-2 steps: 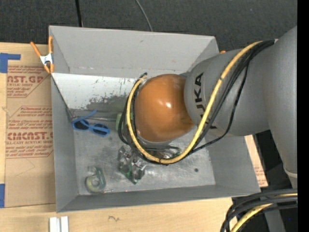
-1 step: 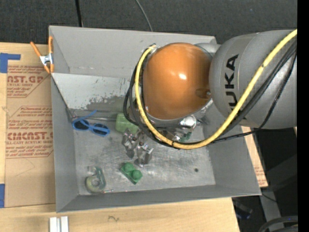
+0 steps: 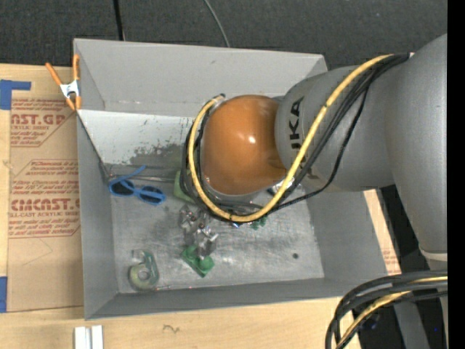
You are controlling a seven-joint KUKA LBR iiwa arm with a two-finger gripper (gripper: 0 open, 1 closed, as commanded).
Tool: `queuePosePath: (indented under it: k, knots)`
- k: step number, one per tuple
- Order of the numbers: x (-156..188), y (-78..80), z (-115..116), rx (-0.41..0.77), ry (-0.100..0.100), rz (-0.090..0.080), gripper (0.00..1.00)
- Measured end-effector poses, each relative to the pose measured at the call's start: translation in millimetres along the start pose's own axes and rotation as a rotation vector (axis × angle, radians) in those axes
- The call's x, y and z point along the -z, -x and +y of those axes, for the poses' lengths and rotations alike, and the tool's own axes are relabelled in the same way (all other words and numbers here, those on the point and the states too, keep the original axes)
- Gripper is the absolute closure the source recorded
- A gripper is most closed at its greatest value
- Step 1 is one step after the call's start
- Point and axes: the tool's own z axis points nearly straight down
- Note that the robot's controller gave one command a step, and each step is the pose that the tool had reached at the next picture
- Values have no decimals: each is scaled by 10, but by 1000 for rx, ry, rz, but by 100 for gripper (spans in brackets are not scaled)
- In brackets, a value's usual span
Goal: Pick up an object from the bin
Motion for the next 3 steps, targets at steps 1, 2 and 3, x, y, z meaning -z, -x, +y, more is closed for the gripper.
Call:
queuePosePath:
  k: [1,2,3]
  knots:
    - [188,57,-13,-23,-3,-7,100]
    - [186,55,-13,-23,-3,-7,0]
    - [-748,-74,291,251,-5,-8,0]
